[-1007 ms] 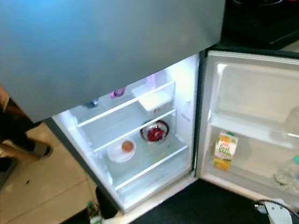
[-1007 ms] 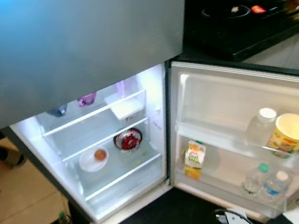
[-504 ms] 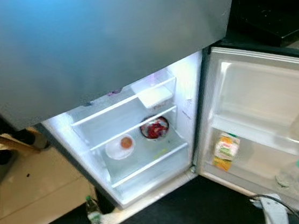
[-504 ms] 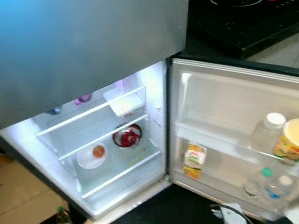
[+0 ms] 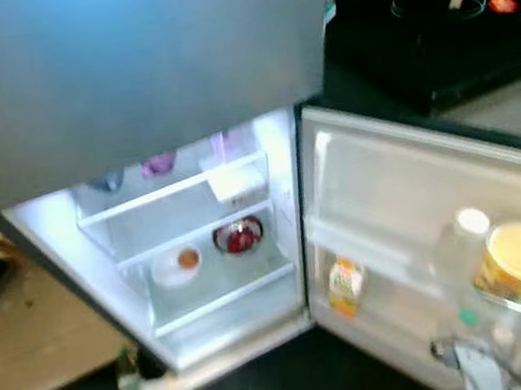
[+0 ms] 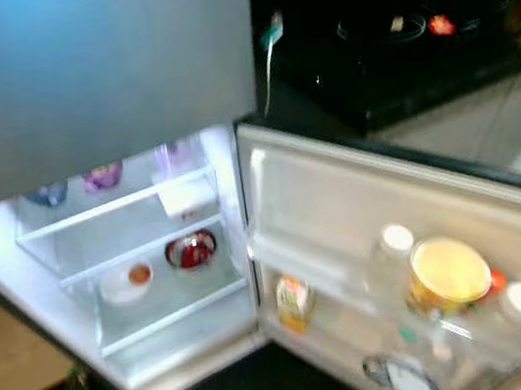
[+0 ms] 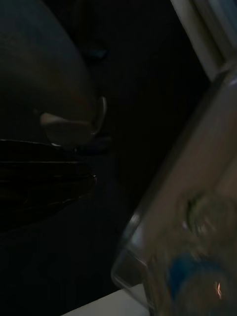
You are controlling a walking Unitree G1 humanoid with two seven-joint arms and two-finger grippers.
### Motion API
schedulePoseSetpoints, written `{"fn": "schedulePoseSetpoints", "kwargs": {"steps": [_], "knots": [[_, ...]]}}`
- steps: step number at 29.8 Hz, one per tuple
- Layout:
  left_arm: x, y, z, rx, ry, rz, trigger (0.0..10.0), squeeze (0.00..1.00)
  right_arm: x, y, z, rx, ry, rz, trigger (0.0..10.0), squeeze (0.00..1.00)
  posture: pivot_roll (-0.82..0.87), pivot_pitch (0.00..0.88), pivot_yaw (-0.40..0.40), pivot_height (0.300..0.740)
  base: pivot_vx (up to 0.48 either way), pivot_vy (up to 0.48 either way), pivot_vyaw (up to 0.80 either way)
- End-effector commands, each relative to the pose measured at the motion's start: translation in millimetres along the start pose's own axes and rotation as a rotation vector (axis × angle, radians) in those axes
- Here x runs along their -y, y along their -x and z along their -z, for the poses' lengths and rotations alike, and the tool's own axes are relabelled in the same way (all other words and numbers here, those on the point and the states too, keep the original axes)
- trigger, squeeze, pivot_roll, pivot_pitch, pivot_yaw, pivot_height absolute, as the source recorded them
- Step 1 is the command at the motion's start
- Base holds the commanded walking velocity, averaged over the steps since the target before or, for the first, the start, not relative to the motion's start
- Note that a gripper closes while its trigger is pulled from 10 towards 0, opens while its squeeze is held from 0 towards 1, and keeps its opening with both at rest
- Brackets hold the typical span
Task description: Restocking fridge
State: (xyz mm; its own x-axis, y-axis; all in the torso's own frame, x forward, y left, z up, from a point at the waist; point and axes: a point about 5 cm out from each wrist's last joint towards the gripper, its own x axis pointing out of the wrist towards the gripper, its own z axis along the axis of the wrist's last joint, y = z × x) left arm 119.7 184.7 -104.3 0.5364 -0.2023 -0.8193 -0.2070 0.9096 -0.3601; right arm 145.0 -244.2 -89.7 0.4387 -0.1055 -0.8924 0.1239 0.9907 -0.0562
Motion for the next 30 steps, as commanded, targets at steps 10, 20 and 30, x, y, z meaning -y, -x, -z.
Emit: {"fn": "schedulePoseSetpoints", "kwargs": {"steps": [10,20,30], "knots": [[-1.8,2.5,11.7,-0.054,0.005,0.0,10.0,0.0,-5.7,-0.3,5.9,-0.017,-0.005,-0.014,10.0,0.0,-0.03,0.049,0.039,0.74,-0.193,0.0,0.0],[-0.6,2.4,13.8,-0.066,-0.008,0.006,10.0,0.0,-3.9,-0.3,3.1,-0.011,0.003,-0.012,10.0,0.0,-0.03,0.041,0.032,0.74,-0.399,0.0,0.0],[0.0,2.3,14.1,-0.066,-0.01,0.009,10.0,0.0,-3.9,-0.4,2.6,-0.011,0.007,-0.014,10.0,0.0,-0.03,0.04,0.033,0.74,-0.395,0.0,0.0]]}}
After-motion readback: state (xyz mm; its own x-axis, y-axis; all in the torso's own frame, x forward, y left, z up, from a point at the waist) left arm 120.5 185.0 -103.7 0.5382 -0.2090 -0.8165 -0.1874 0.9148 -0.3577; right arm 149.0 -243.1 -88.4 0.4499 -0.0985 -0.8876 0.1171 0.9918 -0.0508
